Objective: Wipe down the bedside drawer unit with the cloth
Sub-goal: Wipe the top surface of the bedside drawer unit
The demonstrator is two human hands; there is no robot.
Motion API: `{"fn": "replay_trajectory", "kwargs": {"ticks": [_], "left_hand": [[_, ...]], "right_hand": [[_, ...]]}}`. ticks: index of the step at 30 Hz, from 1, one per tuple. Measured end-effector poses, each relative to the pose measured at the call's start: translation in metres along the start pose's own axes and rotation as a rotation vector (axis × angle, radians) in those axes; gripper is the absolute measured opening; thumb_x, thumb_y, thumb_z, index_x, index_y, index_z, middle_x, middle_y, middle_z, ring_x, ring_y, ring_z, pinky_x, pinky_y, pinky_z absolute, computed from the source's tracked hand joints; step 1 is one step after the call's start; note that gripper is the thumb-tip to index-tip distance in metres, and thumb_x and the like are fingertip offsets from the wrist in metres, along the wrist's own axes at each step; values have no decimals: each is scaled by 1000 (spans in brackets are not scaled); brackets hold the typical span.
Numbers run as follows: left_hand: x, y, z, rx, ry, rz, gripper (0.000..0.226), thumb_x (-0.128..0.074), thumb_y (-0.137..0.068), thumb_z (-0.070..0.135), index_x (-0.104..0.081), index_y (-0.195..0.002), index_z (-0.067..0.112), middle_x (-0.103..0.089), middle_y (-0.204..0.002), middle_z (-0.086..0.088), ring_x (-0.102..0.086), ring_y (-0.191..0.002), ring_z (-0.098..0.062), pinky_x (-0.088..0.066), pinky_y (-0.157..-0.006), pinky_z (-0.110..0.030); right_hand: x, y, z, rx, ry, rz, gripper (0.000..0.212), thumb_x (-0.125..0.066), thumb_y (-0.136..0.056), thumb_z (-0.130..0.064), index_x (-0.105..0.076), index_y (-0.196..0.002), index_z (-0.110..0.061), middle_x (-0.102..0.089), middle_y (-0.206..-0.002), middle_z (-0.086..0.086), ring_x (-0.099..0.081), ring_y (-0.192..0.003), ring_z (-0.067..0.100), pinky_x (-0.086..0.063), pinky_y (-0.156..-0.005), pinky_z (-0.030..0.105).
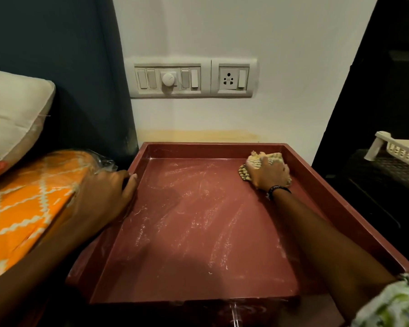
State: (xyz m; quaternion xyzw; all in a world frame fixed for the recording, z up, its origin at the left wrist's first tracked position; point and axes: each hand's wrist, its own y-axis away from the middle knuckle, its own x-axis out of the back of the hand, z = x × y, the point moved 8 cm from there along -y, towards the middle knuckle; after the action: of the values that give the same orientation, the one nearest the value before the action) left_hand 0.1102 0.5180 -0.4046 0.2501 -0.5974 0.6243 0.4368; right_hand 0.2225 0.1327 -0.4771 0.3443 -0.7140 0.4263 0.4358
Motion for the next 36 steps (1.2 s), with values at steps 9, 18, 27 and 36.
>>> {"fn": "replay_trajectory", "kwargs": {"ticks": [9,18,27,36], "left_hand": [[-6,-4,-2,3,-41,-27,43,-36,-98,39,-69,-98,12,-70,-80,-7,-58,-67,-15,-52,-85,-41],[-3,-4,3,-13,-38,-20,39,-40,-97,35,-69,-99,10,-69,-80,-10,-52,-65,-14,-52,-80,-42],[-5,-5,-1,-5,-36,-30,38,-42,-96,36,-70,-97,11,-69,-77,-8,-55,-65,-15,-52,-83,-45],[-5,-4,0,-1,-17,-37,40,-40,-97,38,-70,-101,11,-69,-80,-7,-55,-64,-12,-50,-80,-34]], "right_hand": [[-2,-6,-24,36,-73,0,73,-39,-88,-63,-41,-140,-13,-44,-141,19,-38,-132,33,-27,-110,44],[-12,18,-88,389,-107,-76,64,-35,-88,-68,-49,-133,-25,-49,-138,6,-42,-130,23,-31,-105,42],[4,-4,-14,338,-88,-124,64,-37,-90,-64,-47,-137,-21,-44,-145,5,-41,-133,23,-37,-104,40],[-1,-2,-5,-103,-40,-49,67,-36,-90,-63,-45,-137,-16,-38,-145,21,-32,-136,35,-24,-114,45]]}}
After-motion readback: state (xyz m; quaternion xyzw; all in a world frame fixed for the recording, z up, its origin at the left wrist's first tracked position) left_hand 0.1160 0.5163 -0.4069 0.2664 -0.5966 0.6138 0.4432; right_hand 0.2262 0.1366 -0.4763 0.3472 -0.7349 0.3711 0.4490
